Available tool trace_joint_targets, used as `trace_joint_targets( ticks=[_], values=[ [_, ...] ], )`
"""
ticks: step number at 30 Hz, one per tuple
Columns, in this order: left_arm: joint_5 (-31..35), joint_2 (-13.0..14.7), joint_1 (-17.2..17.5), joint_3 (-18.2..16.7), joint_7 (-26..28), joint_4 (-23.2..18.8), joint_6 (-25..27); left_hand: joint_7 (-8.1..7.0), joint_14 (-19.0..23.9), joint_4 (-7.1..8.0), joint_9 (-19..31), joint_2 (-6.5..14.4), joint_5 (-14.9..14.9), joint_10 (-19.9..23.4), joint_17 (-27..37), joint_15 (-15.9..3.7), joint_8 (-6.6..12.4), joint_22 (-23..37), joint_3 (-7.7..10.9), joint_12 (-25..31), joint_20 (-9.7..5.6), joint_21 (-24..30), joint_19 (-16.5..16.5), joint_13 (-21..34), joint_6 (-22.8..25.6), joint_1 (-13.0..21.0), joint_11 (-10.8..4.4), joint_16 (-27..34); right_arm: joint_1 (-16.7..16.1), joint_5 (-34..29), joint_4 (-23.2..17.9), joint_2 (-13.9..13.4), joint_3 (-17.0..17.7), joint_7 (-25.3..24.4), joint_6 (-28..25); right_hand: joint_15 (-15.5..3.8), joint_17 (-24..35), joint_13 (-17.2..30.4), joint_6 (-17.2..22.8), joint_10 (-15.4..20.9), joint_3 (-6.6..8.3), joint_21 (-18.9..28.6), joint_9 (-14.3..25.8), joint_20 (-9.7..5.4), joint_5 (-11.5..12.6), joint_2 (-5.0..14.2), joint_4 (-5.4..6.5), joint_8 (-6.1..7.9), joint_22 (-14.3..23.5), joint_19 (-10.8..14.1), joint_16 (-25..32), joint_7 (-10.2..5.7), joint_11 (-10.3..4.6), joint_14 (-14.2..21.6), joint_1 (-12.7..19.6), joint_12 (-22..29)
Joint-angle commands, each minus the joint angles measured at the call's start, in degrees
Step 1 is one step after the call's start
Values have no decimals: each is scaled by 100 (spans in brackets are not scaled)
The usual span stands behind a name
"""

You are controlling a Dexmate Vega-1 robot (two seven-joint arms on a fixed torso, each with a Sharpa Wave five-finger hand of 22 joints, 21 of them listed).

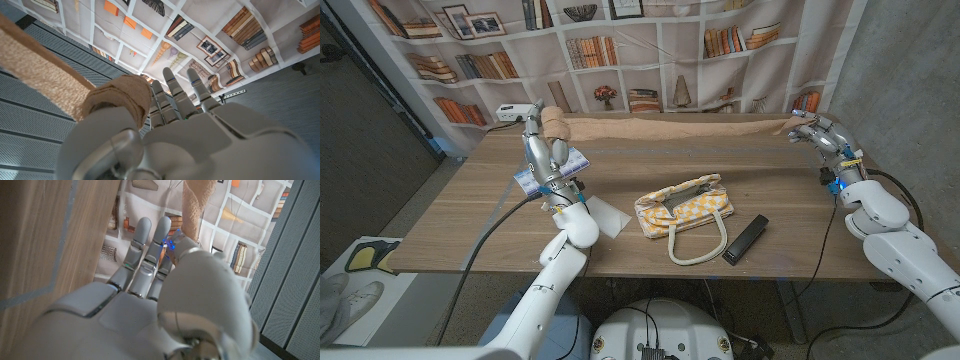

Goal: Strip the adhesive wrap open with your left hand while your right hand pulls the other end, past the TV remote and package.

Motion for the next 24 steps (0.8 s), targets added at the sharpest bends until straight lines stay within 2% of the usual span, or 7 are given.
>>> trace_joint_targets(
  ticks=[1,5,11,14,18,19,24],
  values=[
    [75,-161,71,-237,-1,-48,28,94,-14,5,1,23,45,-9,16,48,-28,31,67,-2,77,-33,-23,21,-5,-32,64,25,145,231,162,252,52,103,128,-583,31,18,43,66,42,50,28,-840,-36,-20,-2,-25,-14,-40,-10,20,6,77,-16,-5],
    [4,-76,86,-228,-1,-46,63,144,-34,13,-8,20,40,-31,13,104,-43,32,83,-6,132,-61,-70,23,-23,-46,135,24,127,205,147,270,90,-21,101,-583,43,19,49,78,45,69,29,-839,-36,-25,-3,-29,-31,-52,-19,20,7,83,-16,-8],
    [-352,518,111,128,-1,-131,226,186,-47,24,-17,38,40,-36,11,157,-55,35,108,-3,202,-79,-93,26,-26,-58,179,27,101,240,194,314,139,-182,6,-582,63,29,66,83,51,103,32,-836,-35,-30,-4,-35,-58,-71,-38,21,-2,87,-19,-14],
    [-402,602,117,163,-1,-123,227,195,-50,32,-22,50,40,-43,12,176,-64,37,125,-3,230,-84,-91,28,-33,-65,226,32,108,233,217,352,114,-244,-25,-582,70,30,68,90,54,114,33,-837,-35,-31,-4,-39,-67,-79,-45,16,7,89,-20,-16],
    [-522,641,149,129,-1,-123,161,206,-62,-94,-45,-269,-1,-59,-58,253,-96,38,40,-4,304,-119,-111,28,-59,-89,298,10,121,257,264,448,93,-270,31,-582,80,36,68,86,57,133,35,-835,-36,-31,-2,-45,-80,-89,-55,14,7,93,-25,-21],
    [-596,696,157,155,-1,-137,157,252,-64,-124,-53,-320,-6,-47,-78,304,-110,40,23,3,316,-130,-118,28,-74,-91,391,6,114,259,259,459,98,-287,36,-582,82,35,63,89,57,136,35,-835,-36,-32,-2,-48,-82,-91,-56,13,8,94,-25,-22],
    [-662,895,208,207,-1,-150,134,428,-60,-184,-77,-353,-2,-43,-131,412,-157,48,18,13,372,-120,-30,27,-101,-74,513,11,33,219,190,452,148,-422,6,-582,95,45,62,83,62,160,37,-835,-36,-33,-1,-56,-96,-102,-69,10,-6,100,-29,-29]
  ],
)
